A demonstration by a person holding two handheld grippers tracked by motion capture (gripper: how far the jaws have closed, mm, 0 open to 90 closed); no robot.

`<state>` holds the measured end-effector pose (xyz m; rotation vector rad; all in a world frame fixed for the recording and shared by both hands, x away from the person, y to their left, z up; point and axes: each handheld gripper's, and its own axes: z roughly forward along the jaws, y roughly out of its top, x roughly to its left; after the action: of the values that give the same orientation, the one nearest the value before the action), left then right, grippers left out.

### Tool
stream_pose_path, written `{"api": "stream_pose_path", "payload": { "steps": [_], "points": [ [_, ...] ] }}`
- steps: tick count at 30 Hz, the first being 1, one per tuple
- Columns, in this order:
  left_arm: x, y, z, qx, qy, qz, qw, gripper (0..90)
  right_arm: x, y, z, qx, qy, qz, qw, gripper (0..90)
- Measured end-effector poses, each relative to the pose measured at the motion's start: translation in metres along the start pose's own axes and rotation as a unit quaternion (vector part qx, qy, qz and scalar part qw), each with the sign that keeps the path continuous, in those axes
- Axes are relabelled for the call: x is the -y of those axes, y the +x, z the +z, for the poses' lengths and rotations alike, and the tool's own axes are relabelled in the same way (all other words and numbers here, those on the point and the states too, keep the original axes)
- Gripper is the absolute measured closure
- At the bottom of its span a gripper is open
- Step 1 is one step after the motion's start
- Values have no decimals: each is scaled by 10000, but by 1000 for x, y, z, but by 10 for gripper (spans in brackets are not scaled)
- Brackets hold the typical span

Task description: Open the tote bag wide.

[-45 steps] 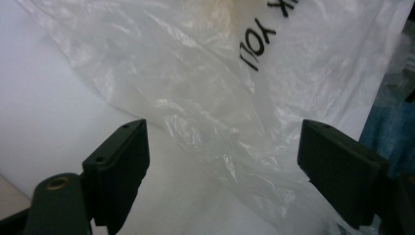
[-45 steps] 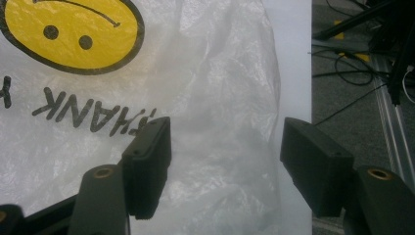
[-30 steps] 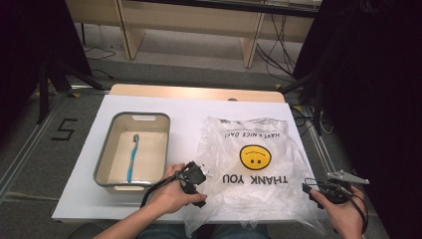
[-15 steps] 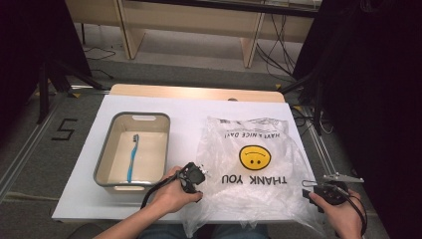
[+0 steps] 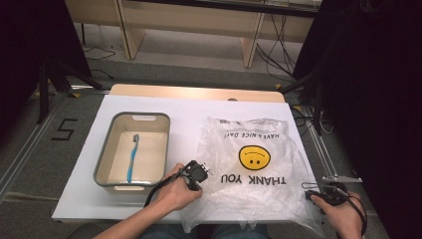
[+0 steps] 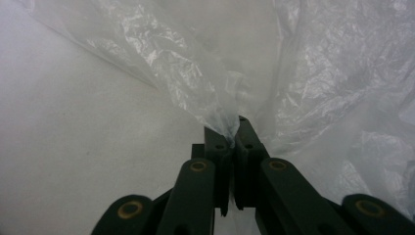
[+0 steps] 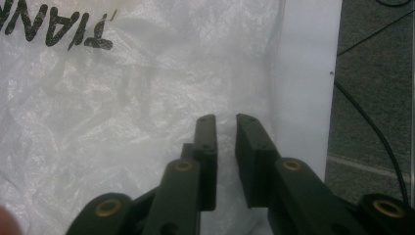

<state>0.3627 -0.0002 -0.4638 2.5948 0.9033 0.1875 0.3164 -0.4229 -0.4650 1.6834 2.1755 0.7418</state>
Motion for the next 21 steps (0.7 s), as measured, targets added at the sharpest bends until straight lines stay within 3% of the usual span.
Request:
{"api": "stream_pose_path", "payload": {
  "steps": [4, 18, 21],
  "points": [
    [-2, 1, 0, -113, -70, 11, 9999, 889, 0, 0, 0, -34, 6, 74, 10000, 900],
    [-18, 13, -19, -279, -608, -203, 9976, 893, -5, 6, -9, 3, -233, 229, 9995, 900],
    [-23, 19, -21, -325, -689, -296, 9967, 893, -5, 4, -13, 129, -354, 306, 9988, 900]
  ]
}}
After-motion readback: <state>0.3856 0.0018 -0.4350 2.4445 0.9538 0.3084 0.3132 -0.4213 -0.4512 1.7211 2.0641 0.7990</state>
